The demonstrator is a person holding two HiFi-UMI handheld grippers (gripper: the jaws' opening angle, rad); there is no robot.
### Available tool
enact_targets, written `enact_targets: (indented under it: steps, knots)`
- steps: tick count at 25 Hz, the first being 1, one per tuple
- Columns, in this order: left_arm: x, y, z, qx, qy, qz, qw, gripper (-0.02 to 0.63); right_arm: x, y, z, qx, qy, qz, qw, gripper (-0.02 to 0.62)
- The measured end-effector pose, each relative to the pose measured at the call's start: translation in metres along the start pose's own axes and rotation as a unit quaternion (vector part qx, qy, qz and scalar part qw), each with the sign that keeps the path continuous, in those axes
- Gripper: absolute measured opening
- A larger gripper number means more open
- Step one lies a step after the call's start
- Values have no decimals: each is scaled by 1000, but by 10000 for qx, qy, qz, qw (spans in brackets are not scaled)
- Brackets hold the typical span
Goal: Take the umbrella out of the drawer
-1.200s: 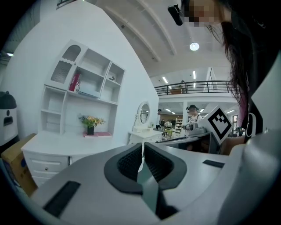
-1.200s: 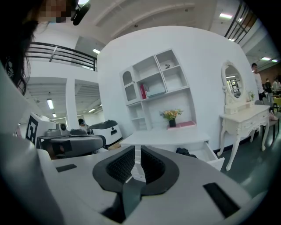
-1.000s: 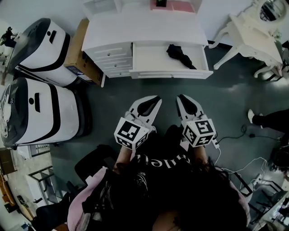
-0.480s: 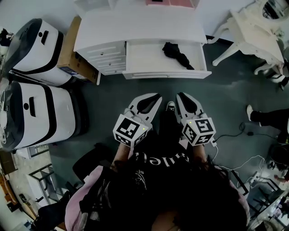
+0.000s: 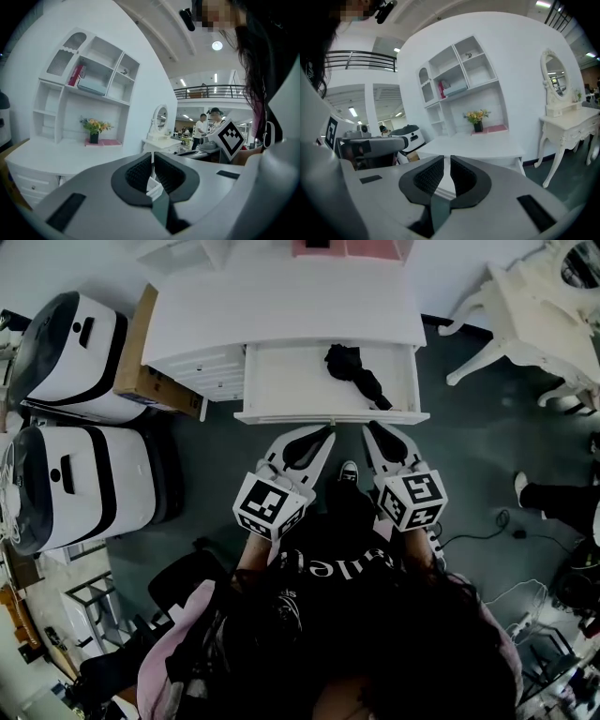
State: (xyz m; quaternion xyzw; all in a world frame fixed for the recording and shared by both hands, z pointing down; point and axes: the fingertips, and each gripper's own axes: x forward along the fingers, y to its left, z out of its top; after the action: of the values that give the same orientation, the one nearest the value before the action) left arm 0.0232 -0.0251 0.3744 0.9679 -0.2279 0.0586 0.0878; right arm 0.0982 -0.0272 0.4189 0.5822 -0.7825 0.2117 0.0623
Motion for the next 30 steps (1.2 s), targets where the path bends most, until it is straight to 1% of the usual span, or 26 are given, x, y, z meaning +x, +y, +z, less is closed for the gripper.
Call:
enact_targets:
  steps: [7, 14, 19, 24, 27, 30]
  knots:
    - [57, 11, 9, 19, 133, 328, 9994, 25, 21, -53, 18, 10, 80, 323, 9994, 67]
    - [95, 17, 11, -31, 209, 570, 9982, 25, 38, -86, 21, -16, 268, 617, 9977, 67]
    - [108, 20, 5, -76, 314, 614, 9976, 25, 51, -99, 14, -57, 430, 688, 9967, 67]
    - [113, 36, 1, -127, 377, 636, 9972, 25, 65, -105, 9, -127, 546, 670, 9962, 67]
    - [118, 50, 4, -88, 396, 541, 9977, 25, 75, -107, 12, -130, 552, 606, 9965, 67]
    - [126, 63, 9, 27, 422, 330, 9986, 25, 87, -112, 17, -129, 487, 502, 9975, 67]
